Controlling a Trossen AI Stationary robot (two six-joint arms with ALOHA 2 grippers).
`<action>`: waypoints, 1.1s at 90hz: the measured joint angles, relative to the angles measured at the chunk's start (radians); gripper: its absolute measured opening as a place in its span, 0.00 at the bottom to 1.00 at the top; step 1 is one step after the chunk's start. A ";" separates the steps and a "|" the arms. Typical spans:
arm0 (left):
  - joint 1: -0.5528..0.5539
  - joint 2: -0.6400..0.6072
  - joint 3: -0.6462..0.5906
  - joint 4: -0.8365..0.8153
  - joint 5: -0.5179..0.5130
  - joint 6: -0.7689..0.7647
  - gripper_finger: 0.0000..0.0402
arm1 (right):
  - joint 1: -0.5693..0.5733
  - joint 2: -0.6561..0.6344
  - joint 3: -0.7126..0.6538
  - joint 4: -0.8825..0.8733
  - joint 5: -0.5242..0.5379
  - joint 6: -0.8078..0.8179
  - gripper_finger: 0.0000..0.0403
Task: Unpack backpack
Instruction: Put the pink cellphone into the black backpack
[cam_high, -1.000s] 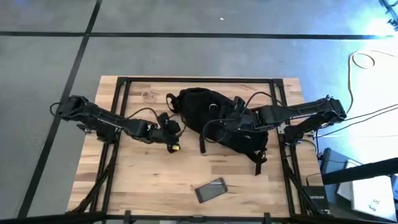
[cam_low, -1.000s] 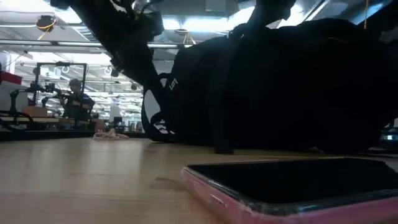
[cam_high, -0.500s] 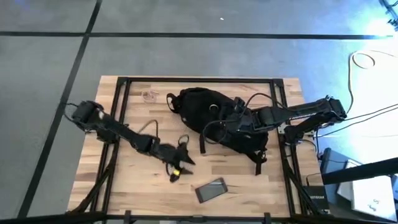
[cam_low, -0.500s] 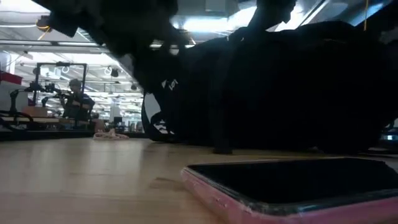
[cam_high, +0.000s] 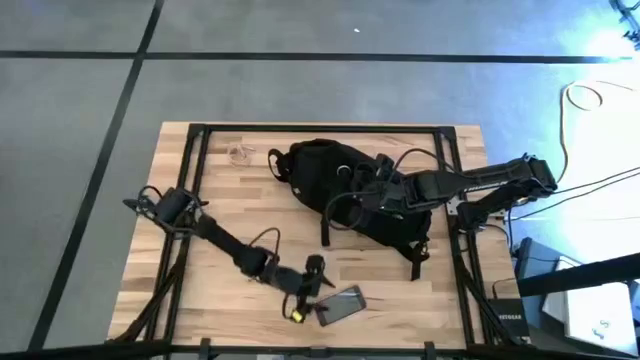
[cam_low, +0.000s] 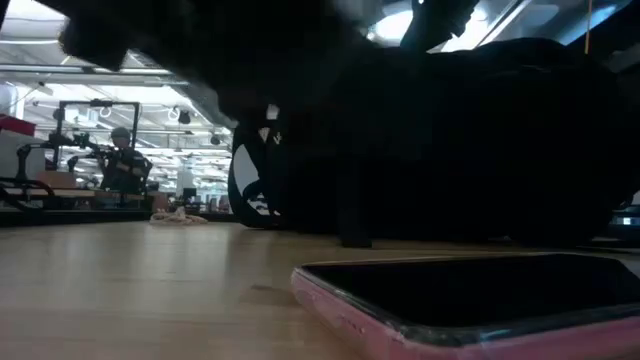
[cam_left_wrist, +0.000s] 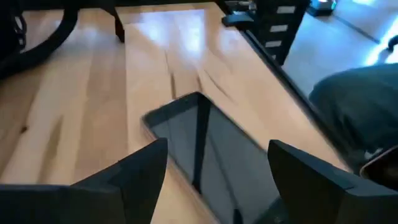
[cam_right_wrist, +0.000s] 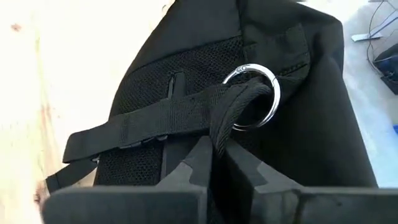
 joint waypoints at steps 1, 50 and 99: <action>-0.003 0.002 0.003 0.000 -0.004 -0.007 0.65 | 0.000 0.000 0.000 0.000 0.000 -0.001 0.02; -0.181 0.128 0.225 -0.125 -0.367 -0.151 0.65 | 0.010 0.000 0.000 0.059 0.064 -0.271 0.96; -0.165 0.209 0.364 -0.350 -0.367 -0.351 0.97 | 0.027 0.000 0.000 0.037 0.019 -0.138 0.98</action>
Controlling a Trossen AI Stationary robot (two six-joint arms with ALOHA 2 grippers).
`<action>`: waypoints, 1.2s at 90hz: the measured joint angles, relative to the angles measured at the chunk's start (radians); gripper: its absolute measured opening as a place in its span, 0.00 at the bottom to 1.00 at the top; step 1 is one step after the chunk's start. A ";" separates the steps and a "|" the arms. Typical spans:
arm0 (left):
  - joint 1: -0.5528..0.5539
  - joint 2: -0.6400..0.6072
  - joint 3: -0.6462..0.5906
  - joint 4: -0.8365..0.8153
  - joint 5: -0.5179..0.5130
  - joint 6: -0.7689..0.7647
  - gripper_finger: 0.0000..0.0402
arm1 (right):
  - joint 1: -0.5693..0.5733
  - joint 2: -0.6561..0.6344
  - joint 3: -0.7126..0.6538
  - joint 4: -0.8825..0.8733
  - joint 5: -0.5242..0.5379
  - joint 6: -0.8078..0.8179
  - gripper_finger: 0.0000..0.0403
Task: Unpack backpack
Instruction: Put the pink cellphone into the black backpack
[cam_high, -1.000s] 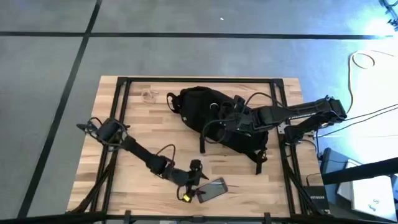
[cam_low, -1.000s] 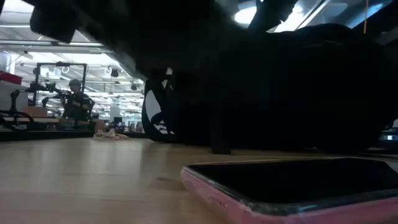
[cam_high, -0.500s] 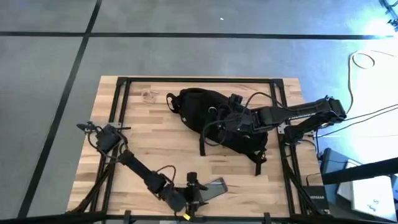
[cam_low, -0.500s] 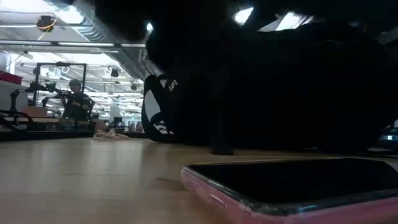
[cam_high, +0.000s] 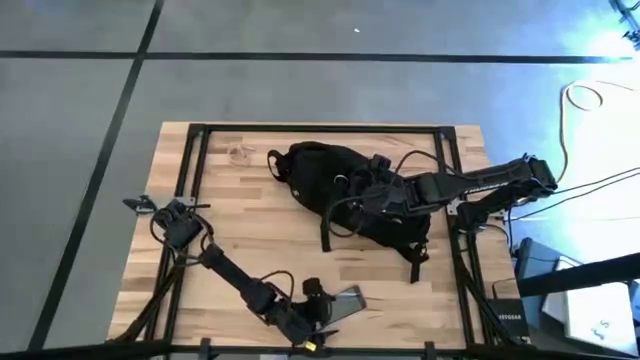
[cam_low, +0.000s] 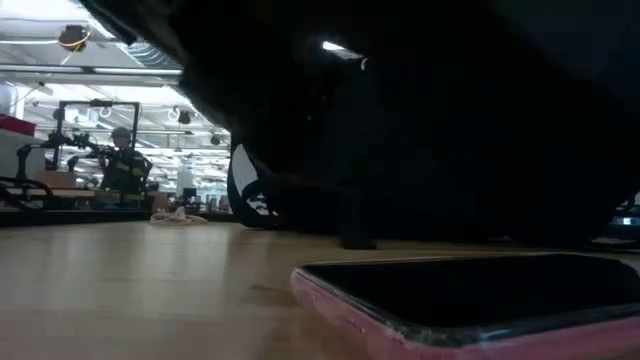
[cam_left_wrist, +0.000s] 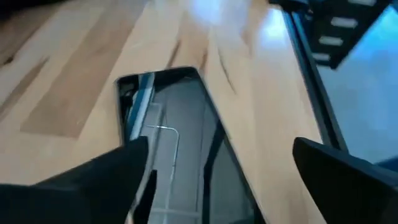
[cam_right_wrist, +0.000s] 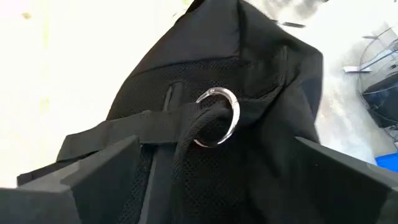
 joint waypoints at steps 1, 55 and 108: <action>0.000 0.000 0.000 -0.002 0.000 0.010 0.97 | 0.000 0.000 0.000 -0.001 -0.003 0.001 0.98; 0.028 0.019 -0.001 0.037 0.033 0.029 1.00 | 0.000 0.000 0.000 -0.034 -0.044 0.026 0.97; 0.030 0.019 -0.001 -0.056 0.032 -0.014 1.00 | 0.000 0.000 0.000 -0.101 -0.044 0.027 0.97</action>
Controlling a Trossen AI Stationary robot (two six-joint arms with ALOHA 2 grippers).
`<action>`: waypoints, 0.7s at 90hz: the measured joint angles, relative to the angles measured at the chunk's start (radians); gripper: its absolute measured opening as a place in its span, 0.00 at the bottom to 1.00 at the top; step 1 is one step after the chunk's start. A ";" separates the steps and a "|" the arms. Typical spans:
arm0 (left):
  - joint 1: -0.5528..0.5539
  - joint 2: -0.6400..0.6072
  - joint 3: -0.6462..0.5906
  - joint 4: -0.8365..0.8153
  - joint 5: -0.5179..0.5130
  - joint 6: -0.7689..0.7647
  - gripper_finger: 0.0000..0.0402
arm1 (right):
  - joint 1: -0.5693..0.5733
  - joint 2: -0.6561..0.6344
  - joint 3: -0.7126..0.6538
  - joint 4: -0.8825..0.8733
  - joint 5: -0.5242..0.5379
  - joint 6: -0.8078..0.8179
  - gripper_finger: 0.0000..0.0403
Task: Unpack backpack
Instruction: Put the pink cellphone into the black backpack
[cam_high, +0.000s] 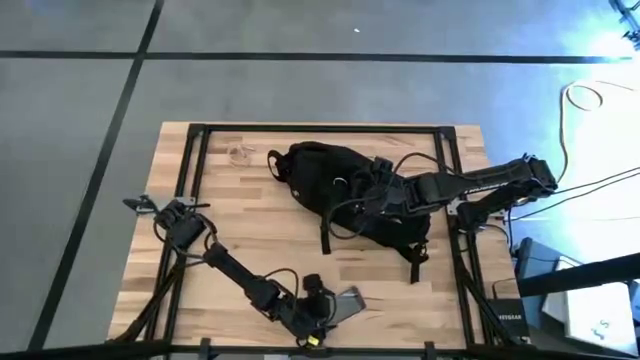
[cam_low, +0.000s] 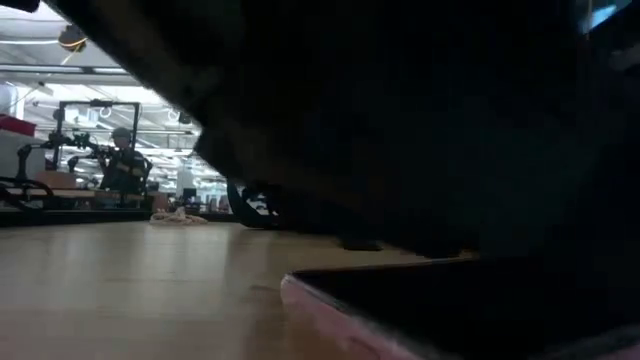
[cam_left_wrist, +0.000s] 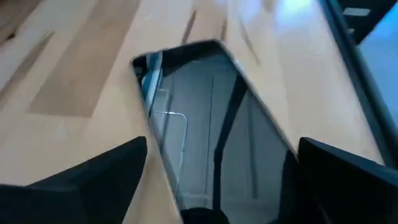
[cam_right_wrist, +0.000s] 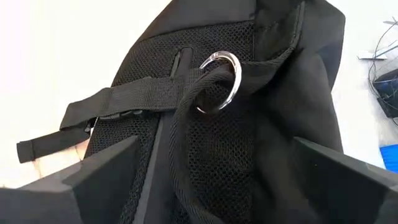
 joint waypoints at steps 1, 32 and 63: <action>0.000 0.000 0.000 -0.004 0.000 -0.006 1.00 | 0.000 0.000 0.000 0.000 0.000 0.000 0.97; 0.003 -0.003 0.003 -0.071 -0.043 -0.047 1.00 | 0.000 0.000 0.000 0.001 0.007 0.002 0.97; 0.020 -0.014 0.005 -0.198 -0.098 -0.019 1.00 | 0.000 0.000 0.000 0.001 -0.002 0.004 0.97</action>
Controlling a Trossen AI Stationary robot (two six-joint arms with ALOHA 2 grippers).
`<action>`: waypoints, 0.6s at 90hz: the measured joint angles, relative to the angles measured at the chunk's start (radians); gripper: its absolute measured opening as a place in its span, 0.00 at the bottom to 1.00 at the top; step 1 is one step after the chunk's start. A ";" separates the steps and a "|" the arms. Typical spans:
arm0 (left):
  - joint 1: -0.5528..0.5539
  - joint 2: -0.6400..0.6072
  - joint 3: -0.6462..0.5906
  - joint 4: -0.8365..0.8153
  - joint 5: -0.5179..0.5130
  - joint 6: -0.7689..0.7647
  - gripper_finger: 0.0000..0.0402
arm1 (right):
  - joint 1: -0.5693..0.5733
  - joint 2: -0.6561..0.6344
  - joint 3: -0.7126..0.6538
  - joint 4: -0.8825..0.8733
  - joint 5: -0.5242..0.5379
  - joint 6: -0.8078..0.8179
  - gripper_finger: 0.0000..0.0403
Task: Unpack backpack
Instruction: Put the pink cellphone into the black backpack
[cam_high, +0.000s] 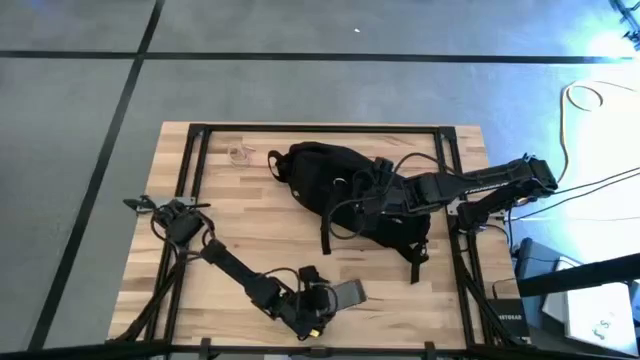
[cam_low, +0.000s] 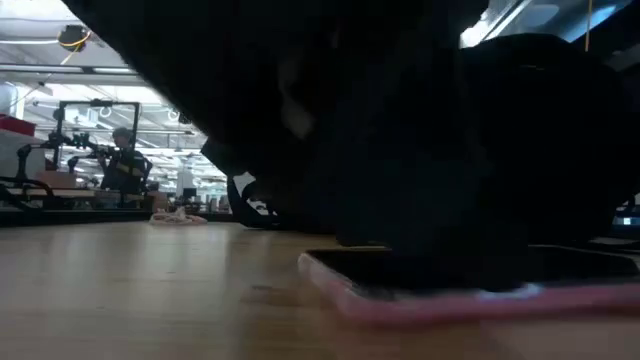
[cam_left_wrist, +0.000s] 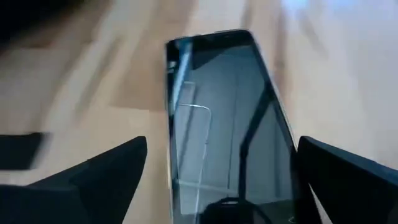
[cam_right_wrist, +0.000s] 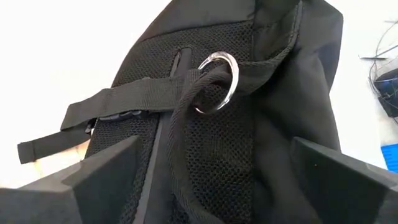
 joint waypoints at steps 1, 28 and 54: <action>0.000 0.000 0.000 -0.007 -0.007 -0.001 1.00 | 0.000 0.000 0.000 0.000 0.000 0.000 0.97; 0.008 -0.040 0.005 -0.107 -0.050 0.002 1.00 | 0.000 0.000 0.000 -0.003 -0.008 0.001 0.97; 0.024 -0.054 0.006 -0.142 -0.054 0.033 1.00 | 0.000 0.000 0.000 -0.003 -0.009 0.019 0.97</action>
